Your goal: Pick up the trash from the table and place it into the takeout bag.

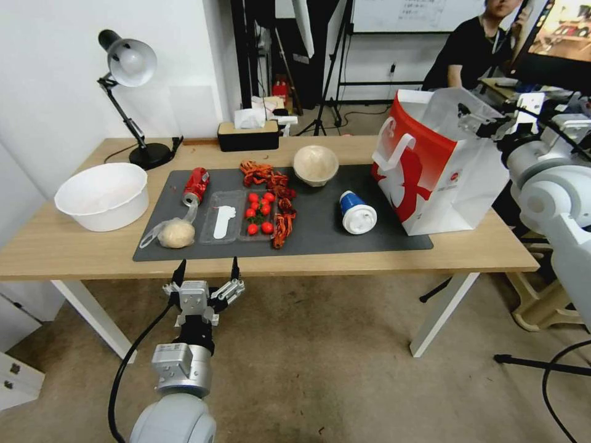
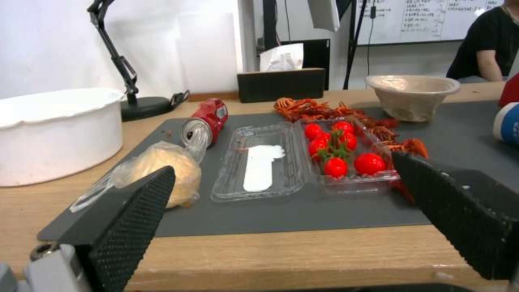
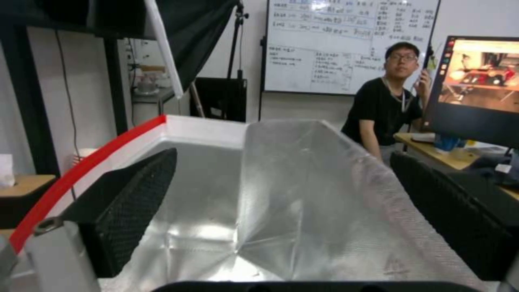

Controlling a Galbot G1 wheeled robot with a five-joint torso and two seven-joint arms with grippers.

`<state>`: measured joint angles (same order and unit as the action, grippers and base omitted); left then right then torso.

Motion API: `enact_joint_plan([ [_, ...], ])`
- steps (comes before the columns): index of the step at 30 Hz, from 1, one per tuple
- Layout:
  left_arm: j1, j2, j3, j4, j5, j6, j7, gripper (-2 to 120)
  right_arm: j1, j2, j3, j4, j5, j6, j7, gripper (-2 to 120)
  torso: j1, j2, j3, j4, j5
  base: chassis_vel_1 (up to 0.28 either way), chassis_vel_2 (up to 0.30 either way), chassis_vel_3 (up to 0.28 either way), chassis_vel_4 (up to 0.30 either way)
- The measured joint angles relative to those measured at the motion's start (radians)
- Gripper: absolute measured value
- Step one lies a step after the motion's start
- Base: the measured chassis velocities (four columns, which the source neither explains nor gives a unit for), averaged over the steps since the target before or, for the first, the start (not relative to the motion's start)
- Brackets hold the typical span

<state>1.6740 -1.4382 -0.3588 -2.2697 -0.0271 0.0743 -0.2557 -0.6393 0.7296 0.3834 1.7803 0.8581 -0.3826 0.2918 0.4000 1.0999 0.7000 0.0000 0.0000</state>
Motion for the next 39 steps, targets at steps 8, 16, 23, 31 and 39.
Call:
enact_joint_plan([
  [8,0.004,-0.009,0.005,-0.006,0.007,0.002,0.000,100,-0.050,0.009,0.008,0.058,0.006,0.025,-0.009,100,0.000,0.000,0.000,0.0000,0.0000,0.000,0.000,0.000,0.000],
  [16,0.012,-0.021,0.001,-0.006,0.023,0.007,-0.002,100,-0.195,0.011,0.061,0.268,0.061,0.065,-0.035,100,0.000,0.000,0.000,0.0001,-0.0003,0.000,0.000,0.000,0.000],
  [23,0.014,-0.023,-0.003,-0.002,0.024,0.006,-0.001,100,-0.466,0.066,0.139,0.424,-0.069,0.142,-0.091,100,0.000,0.000,0.000,-0.0003,0.0001,0.000,0.000,0.000,0.000],
  [31,0.011,-0.012,-0.010,-0.002,0.015,0.003,0.000,100,-0.696,0.157,0.171,0.470,-0.272,0.319,-0.130,100,0.000,0.000,0.000,0.0003,-0.0002,0.000,0.000,0.000,0.000],
  [39,0.008,-0.005,-0.010,0.004,0.006,-0.001,0.001,100,-0.960,0.317,0.172,0.449,-0.448,0.563,-0.154,100,0.000,0.000,0.000,0.0001,-0.0001,0.000,0.000,0.000,0.000],
])
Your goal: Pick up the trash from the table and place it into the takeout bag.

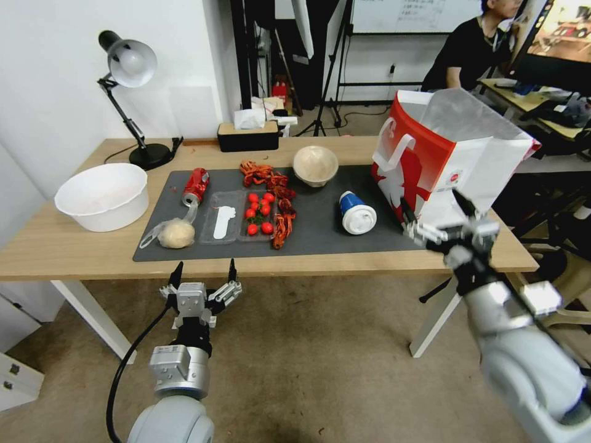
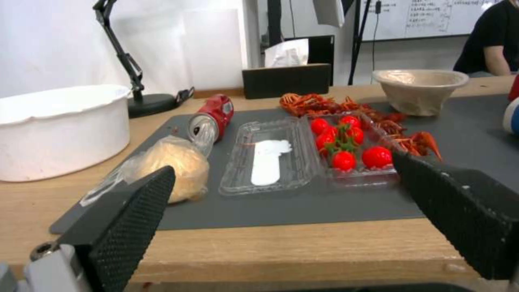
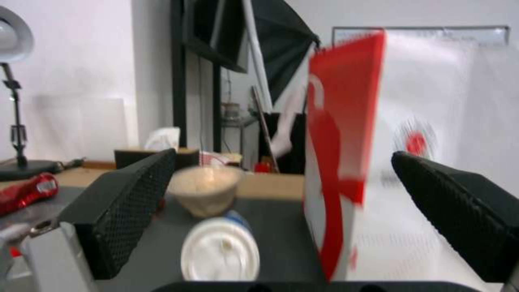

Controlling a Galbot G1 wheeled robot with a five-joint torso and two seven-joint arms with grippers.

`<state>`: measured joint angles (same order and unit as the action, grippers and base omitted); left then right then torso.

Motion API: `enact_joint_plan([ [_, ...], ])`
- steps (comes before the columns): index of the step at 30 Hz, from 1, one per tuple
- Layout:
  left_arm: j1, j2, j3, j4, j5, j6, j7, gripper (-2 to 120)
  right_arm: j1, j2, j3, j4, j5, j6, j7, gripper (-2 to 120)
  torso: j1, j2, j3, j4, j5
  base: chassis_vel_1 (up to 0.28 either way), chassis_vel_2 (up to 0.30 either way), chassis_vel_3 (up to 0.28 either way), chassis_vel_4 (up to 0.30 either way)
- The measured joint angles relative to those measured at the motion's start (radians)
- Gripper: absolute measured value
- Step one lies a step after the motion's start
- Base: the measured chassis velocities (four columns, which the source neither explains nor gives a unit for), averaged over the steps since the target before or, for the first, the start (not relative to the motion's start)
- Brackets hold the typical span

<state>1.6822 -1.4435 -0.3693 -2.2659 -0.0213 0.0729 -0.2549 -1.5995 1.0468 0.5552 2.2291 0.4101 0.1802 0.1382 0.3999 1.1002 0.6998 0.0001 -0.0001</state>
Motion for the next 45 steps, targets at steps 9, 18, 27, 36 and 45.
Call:
enact_joint_plan([
  [9,0.009,0.003,-0.003,0.002,0.000,-0.015,0.000,100,-0.127,0.084,-0.041,-0.069,-0.032,0.086,-0.021,100,0.000,0.000,0.000,-0.0001,0.0001,0.000,0.000,0.000,0.000],
  [18,0.013,0.001,0.000,-0.002,0.003,-0.017,0.001,100,-0.055,0.084,-0.095,-0.102,-0.037,0.046,-0.014,100,0.000,0.000,0.000,-0.0001,0.0001,0.000,0.000,0.000,0.000],
  [27,0.013,-0.002,0.002,-0.005,0.008,-0.016,0.001,100,0.220,0.035,-0.197,-0.169,-0.006,-0.074,0.043,100,0.000,0.000,0.000,0.0000,0.0002,0.000,0.000,0.000,0.000],
  [36,0.014,-0.002,-0.001,-0.005,0.008,-0.015,0.001,100,0.453,0.000,-0.302,-0.286,0.050,-0.132,0.081,100,0.000,0.000,0.000,0.0000,0.0001,0.000,0.000,0.000,0.000],
  [45,0.009,-0.003,-0.004,0.006,0.008,-0.013,0.001,100,0.668,0.003,-0.433,-0.395,0.104,-0.318,0.146,100,0.000,0.000,0.000,0.0000,0.0001,0.000,0.000,0.000,0.000],
])
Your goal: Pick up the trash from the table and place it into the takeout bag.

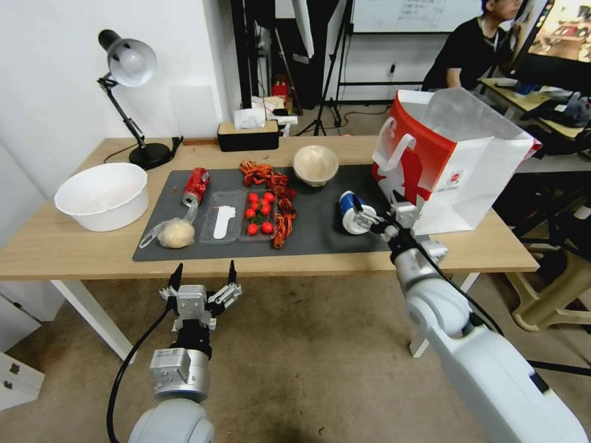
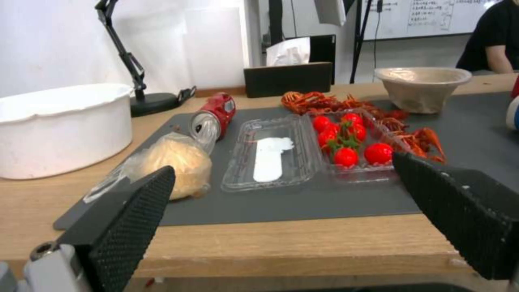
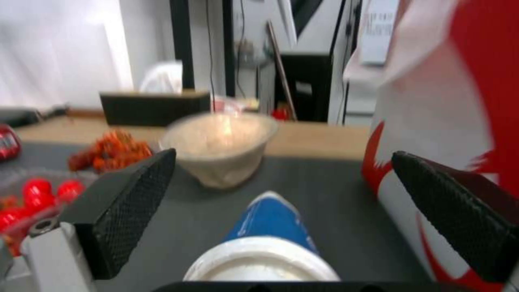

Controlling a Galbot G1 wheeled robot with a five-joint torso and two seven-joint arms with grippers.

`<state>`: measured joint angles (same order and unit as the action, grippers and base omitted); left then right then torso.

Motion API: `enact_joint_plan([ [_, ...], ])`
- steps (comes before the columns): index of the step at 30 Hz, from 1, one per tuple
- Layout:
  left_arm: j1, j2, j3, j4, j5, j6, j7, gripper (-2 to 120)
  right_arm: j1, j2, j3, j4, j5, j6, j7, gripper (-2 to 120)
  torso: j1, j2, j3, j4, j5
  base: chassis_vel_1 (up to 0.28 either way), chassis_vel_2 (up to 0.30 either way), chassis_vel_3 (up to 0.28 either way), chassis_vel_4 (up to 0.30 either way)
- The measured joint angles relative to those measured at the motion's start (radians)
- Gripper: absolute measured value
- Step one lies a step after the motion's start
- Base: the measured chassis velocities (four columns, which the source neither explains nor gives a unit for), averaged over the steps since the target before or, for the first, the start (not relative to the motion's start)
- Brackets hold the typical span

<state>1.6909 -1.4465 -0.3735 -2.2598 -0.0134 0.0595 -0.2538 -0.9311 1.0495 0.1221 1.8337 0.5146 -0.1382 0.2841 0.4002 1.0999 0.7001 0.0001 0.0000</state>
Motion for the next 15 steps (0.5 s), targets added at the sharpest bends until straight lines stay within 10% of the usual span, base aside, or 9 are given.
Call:
enact_joint_plan([
  [15,-0.010,0.000,-0.005,0.011,-0.005,0.006,0.001,100,0.120,0.059,-0.099,-0.052,0.071,-0.275,0.203,100,0.000,0.000,0.000,-0.0001,-0.0001,0.000,0.000,0.000,0.000],
])
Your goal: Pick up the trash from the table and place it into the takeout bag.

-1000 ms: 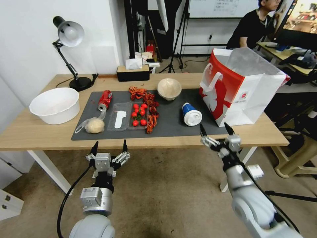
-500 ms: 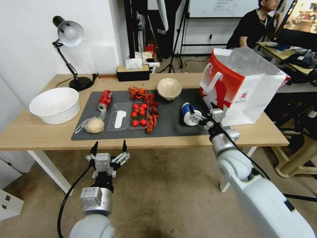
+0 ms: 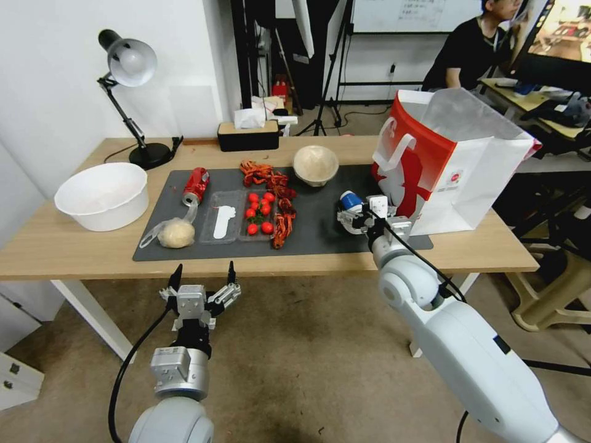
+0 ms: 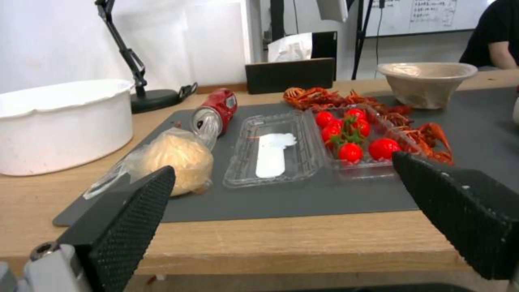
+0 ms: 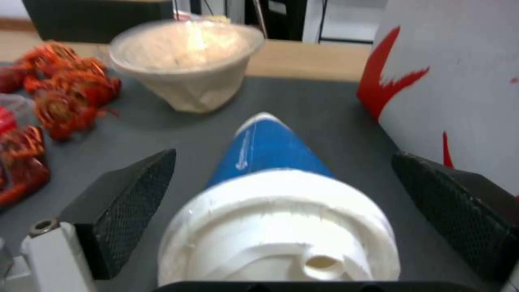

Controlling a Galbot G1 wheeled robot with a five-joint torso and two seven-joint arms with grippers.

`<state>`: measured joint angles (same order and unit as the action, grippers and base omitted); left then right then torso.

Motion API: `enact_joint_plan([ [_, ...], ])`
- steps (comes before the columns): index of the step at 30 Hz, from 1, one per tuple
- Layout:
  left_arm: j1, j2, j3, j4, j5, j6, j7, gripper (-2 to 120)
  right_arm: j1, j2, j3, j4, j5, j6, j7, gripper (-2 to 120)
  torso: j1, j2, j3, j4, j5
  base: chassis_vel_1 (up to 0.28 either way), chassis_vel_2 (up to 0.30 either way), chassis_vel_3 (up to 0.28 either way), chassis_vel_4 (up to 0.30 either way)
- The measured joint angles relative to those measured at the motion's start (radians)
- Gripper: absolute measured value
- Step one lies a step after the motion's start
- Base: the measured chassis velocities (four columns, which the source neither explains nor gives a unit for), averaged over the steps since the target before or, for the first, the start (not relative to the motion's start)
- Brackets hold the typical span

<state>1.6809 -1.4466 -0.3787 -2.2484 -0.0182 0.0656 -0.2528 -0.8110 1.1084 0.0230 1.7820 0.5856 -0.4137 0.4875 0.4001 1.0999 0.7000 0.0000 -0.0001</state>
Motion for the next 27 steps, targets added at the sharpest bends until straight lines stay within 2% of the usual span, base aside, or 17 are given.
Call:
enact_joint_plan([
  [7,-0.002,-0.001,0.000,0.003,0.000,0.001,0.000,100,0.019,0.013,-0.008,-0.026,0.057,-0.052,0.022,100,0.000,0.000,0.000,0.0000,0.0000,0.000,0.000,0.000,0.000],
  [17,-0.003,-0.002,0.000,0.006,0.000,0.001,0.000,100,0.016,0.026,-0.010,-0.042,0.069,-0.059,0.021,100,0.000,0.000,0.000,0.0000,0.0001,0.000,0.000,0.000,0.000],
  [27,-0.006,-0.002,0.005,0.007,0.002,0.002,-0.003,100,-0.001,0.019,0.001,-0.031,0.071,-0.053,0.010,75,0.000,0.000,0.000,0.0001,0.0002,0.000,0.000,0.000,0.000],
])
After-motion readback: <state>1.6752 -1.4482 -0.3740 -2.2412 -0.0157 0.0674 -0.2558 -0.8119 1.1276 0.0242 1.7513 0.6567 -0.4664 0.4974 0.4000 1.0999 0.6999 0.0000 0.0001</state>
